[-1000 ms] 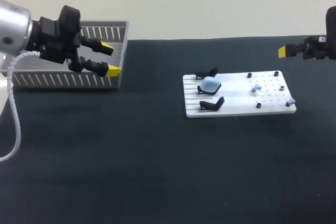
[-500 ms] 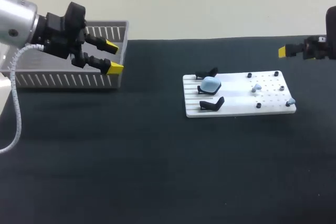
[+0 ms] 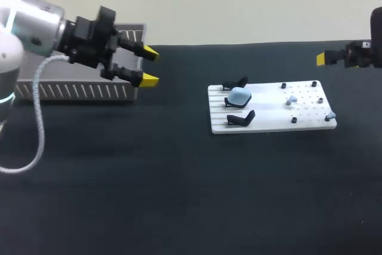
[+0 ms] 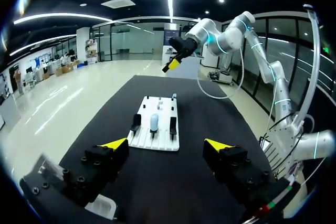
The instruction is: Pick up each earbud case from the left stands, insert the matching earbuds, close the lid, and place the case in the box.
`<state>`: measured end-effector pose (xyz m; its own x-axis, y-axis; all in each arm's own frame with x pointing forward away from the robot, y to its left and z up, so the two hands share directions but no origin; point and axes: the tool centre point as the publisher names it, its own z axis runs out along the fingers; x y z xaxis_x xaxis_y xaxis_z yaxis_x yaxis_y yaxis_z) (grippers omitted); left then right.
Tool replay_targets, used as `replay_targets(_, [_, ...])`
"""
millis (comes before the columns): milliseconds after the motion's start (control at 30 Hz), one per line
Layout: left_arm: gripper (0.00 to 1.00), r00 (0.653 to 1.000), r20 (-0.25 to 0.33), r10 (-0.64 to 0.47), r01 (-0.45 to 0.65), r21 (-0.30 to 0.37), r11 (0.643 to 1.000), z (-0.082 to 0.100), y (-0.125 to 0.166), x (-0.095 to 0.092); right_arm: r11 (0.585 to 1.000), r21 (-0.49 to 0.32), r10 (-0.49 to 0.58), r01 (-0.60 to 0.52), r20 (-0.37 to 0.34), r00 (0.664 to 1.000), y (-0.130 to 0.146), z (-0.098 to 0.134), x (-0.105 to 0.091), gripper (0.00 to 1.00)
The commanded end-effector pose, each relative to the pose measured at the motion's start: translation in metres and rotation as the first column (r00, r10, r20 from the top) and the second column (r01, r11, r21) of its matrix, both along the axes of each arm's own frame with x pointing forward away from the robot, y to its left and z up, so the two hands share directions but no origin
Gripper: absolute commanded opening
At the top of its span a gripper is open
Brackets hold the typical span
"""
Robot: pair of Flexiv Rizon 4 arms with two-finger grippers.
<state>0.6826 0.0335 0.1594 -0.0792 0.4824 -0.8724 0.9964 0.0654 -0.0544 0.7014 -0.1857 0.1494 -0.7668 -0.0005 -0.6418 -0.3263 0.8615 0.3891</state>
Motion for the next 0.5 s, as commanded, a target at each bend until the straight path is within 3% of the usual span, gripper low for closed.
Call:
replay_targets(33, [1.0, 0.996, -0.037, -0.084, 0.084, 0.008, 0.996, -0.016, -0.028, 0.032, 1.0, -0.001, 0.0, 0.0, 0.0, 1.0, 0.0, 0.0, 0.0, 1.0])
replay_targets(233, [1.0, 0.991, -0.047, -0.121, 0.122, 0.013, 0.992, -0.025, -0.051, 0.032, 1.0, -0.001, 0.0, 0.0, 0.0, 1.0, 0.0, 0.0, 0.0, 1.0])
replay_targets(500, [1.0, 0.99, -0.059, -0.129, 0.129, 0.001, 0.992, -0.048, -0.067, 0.019, 1.0, -0.001, 0.0, 0.0, 0.0, 1.0, 0.0, 0.0, 0.0, 1.0])
